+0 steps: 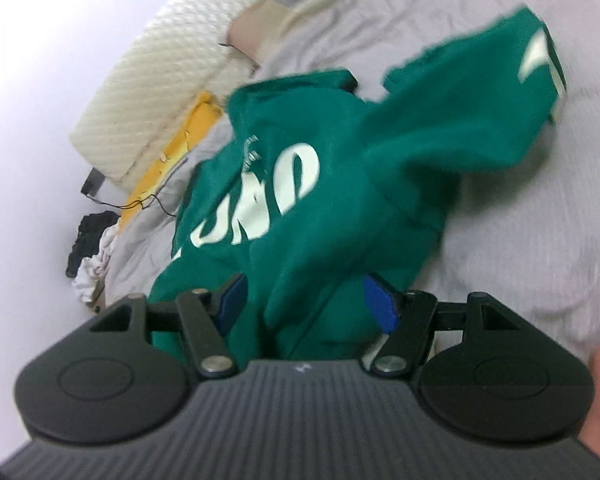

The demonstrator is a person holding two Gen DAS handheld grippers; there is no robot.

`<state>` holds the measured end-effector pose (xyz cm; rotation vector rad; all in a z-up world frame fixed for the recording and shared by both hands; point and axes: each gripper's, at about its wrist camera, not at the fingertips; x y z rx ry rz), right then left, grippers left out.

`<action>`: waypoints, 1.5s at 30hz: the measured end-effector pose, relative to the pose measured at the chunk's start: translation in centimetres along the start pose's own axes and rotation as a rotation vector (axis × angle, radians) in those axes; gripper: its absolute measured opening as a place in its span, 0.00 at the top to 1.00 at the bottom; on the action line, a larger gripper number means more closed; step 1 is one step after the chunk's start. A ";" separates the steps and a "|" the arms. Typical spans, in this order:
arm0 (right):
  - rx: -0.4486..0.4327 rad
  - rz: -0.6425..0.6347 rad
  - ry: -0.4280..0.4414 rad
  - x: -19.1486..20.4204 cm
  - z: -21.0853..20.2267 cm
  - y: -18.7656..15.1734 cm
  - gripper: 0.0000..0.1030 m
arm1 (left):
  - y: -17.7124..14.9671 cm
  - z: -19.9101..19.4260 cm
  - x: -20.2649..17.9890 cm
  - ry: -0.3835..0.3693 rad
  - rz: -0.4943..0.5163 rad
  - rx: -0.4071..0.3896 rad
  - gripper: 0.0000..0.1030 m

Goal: Fold large clothes

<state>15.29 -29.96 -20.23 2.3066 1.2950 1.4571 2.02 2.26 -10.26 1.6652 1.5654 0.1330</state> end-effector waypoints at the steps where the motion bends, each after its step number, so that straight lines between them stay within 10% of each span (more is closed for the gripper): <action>1: 0.010 0.020 0.002 -0.3 0.0 -0.1 0.34 | -0.1 -0.2 0.2 -0.007 -0.005 0.008 0.82; 4: 0.028 0.052 -0.005 -0.5 0.2 -0.5 0.34 | 0.7 -1.1 1.4 -0.062 -0.092 0.009 0.73; 8: 0.050 0.105 -0.023 -1.2 0.6 -0.7 0.24 | 2.7 -3.0 3.4 -0.097 -0.173 -0.071 0.33; 14: 0.097 0.212 -0.024 -2.8 1.9 -0.8 0.24 | 7.8 -1.8 7.6 -0.019 -0.320 -0.149 0.22; 24: 0.165 0.289 0.026 -3.9 4.8 -0.8 0.23 | 11.7 9.4 15.2 0.110 -0.584 -0.048 0.15; 33: 0.123 0.299 0.175 -3.5 7.3 0.5 0.24 | 11.5 12.4 19.2 -0.072 -0.753 -0.106 0.13; 37: 0.036 0.216 0.226 -2.7 7.0 1.3 0.33 | 12.3 13.6 19.7 -0.086 -0.738 -0.141 0.15; 42: 0.101 0.219 0.067 -3.9 9.1 1.0 0.68 | 12.9 13.8 20.5 -0.032 -0.716 -0.175 0.77; 45: 0.054 0.180 0.061 -3.3 8.4 1.3 0.82 | 13.3 12.2 19.9 -0.033 -0.676 -0.264 0.90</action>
Point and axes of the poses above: each gripper's, at about its wrist camera, not at the fingertips, and z roughly the way its jaws point, x to its left, y to its top
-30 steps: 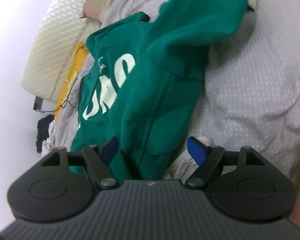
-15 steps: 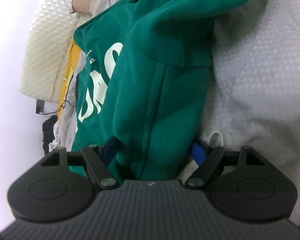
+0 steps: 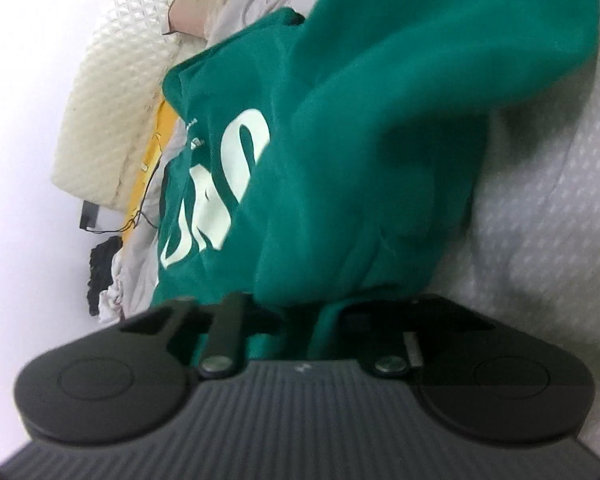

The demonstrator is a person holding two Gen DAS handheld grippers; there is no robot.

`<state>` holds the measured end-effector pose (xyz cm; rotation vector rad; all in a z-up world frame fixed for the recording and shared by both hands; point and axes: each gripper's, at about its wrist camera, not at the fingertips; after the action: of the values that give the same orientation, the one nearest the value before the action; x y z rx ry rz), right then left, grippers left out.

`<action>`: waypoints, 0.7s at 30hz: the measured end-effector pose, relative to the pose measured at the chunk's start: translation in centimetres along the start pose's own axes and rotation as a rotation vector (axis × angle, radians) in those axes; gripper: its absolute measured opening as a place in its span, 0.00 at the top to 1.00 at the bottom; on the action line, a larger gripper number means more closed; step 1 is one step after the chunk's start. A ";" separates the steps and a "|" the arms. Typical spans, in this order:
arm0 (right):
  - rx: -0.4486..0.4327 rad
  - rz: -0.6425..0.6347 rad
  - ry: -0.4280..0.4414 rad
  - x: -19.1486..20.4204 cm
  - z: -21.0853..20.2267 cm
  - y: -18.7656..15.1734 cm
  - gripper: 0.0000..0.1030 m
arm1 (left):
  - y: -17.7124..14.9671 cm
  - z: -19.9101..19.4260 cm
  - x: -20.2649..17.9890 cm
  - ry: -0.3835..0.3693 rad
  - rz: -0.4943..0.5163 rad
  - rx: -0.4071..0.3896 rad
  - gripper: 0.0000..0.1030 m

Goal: Fold large clothes

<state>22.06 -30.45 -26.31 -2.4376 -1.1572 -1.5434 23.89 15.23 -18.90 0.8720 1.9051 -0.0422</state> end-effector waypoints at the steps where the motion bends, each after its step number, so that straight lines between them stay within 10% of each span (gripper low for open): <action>1: -0.044 -0.040 0.014 0.7 -0.8 0.0 0.83 | 0.1 -0.8 -0.6 -0.026 0.026 -0.033 0.91; 6: -0.237 -0.116 0.175 2.8 -5.9 0.6 0.85 | 0.0 -6.1 -3.3 -0.179 0.118 -0.179 0.92; 21: -0.455 -0.405 0.485 20.1 -24.9 7.1 0.85 | 5.3 -25.1 -15.0 -0.426 0.294 -0.471 0.95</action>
<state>11.87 -34.06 4.67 -1.8995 -1.3604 -2.5797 11.19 20.65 7.43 0.7369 1.2994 0.3584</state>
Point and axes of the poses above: each gripper's, at about its wrist camera, not at the fingertips, and z roughly the way its jaws point, x to its left, y to its top
